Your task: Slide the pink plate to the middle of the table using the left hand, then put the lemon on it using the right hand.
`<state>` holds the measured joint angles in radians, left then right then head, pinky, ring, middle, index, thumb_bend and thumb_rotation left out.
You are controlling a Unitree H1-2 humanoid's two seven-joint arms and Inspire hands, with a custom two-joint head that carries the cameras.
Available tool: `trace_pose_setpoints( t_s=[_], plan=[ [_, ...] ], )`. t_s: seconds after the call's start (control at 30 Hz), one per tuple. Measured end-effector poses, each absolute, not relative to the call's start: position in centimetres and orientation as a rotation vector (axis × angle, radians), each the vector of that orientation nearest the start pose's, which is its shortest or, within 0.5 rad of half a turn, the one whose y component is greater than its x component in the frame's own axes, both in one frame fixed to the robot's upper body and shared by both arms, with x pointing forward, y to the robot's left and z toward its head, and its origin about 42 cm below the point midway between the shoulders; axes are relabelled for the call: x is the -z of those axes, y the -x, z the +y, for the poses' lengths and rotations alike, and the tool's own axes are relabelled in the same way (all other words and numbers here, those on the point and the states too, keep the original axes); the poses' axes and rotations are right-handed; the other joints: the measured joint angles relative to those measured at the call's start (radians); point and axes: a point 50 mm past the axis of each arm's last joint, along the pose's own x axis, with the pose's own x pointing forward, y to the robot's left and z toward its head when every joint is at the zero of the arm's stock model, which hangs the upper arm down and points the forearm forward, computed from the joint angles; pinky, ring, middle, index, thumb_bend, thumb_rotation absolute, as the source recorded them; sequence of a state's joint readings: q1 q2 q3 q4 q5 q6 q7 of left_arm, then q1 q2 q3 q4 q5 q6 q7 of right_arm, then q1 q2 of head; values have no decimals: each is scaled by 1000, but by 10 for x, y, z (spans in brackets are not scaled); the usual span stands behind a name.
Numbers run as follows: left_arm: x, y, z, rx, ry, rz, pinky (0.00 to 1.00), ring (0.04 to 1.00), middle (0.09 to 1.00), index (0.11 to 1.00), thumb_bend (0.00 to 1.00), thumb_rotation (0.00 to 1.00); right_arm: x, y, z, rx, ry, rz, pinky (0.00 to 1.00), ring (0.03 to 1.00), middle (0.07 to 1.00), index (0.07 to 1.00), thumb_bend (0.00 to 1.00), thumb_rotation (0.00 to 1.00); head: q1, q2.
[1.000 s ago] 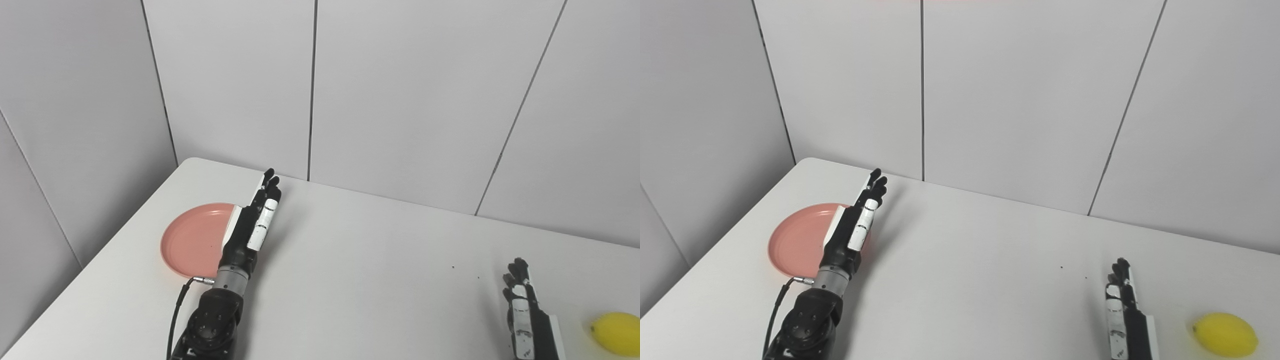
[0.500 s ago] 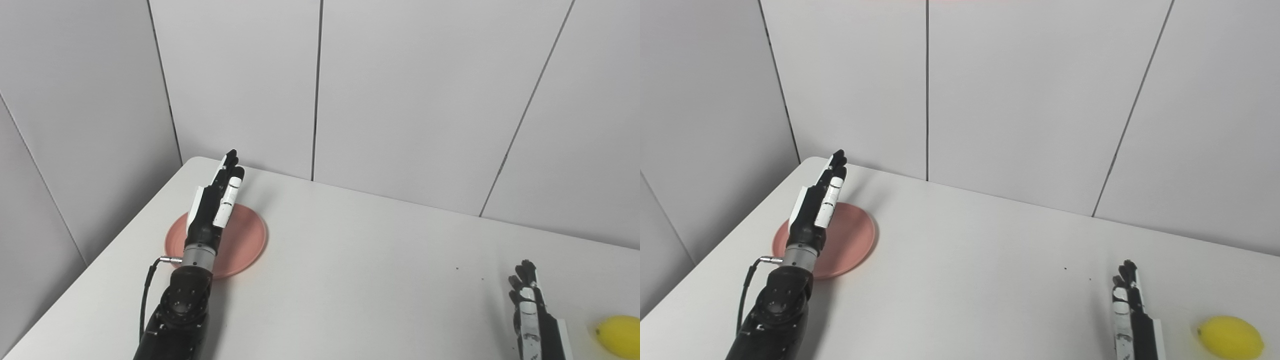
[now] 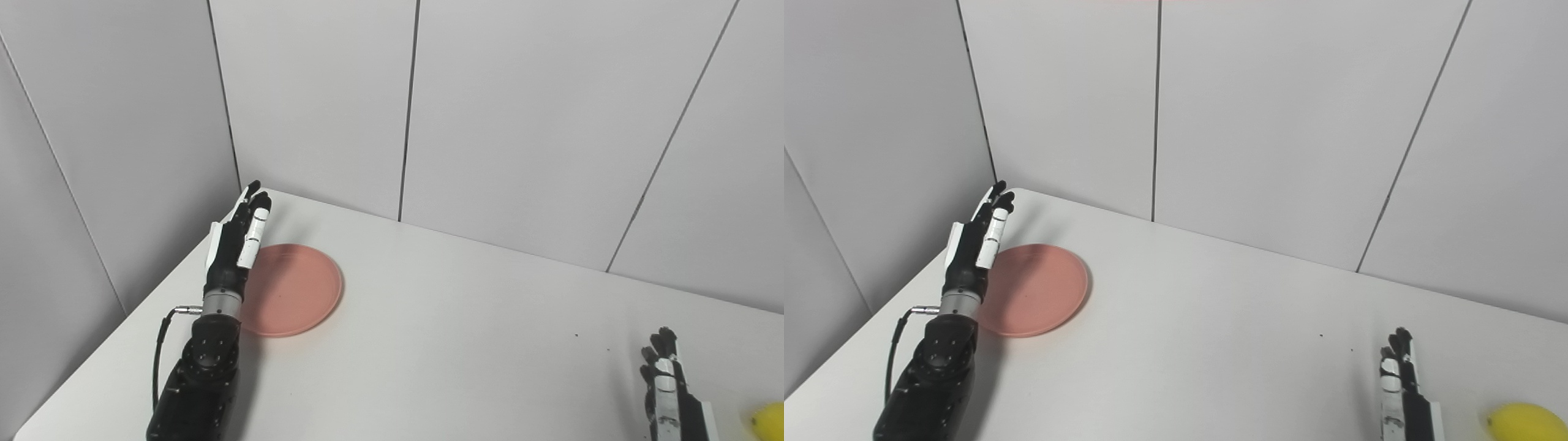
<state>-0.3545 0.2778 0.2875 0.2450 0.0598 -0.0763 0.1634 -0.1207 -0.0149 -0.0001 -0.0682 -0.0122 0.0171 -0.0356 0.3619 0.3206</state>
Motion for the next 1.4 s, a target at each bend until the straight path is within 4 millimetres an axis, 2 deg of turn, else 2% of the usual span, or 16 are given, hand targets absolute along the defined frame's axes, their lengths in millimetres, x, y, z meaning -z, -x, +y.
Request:
trace_pose_setpoints(
  t_s=[0.23, 0.47, 0.7, 0.97, 1.13, 1.4],
  plan=[
    [-173, -382, 391, -481, -240, -208, 970, 918, 892, 893, 662, 1000, -149, -320, -207, 5, 11, -172, 1000, 985, 994, 996, 322, 1000, 32, -11],
    [-167, -380, 396, -511, -235, -184, 909, 892, 906, 899, 657, 1000, -149, -320, -211, 17, 10, -173, 1000, 970, 973, 977, 306, 1000, 69, -17],
    [-157, -377, 402, -531, -187, -154, 938, 882, 879, 879, 633, 1000, -149, -320, -213, 21, 15, -173, 1000, 968, 972, 978, 333, 1000, 74, -9],
    [-146, -376, 403, -526, -158, -118, 898, 876, 876, 879, 629, 1000, -151, -320, -213, 19, 17, -177, 1000, 973, 974, 979, 406, 1000, 69, -2],
    [-141, -376, 399, -501, -117, -107, 887, 872, 870, 879, 628, 1000, -150, -320, -214, 20, 18, -176, 1000, 965, 970, 975, 413, 1000, 69, 3],
    [-137, -376, 392, -455, -83, -99, 931, 864, 871, 882, 646, 1000, -153, -317, -214, 21, 15, -184, 997, 963, 969, 973, 417, 1000, 65, 14]
  ],
)
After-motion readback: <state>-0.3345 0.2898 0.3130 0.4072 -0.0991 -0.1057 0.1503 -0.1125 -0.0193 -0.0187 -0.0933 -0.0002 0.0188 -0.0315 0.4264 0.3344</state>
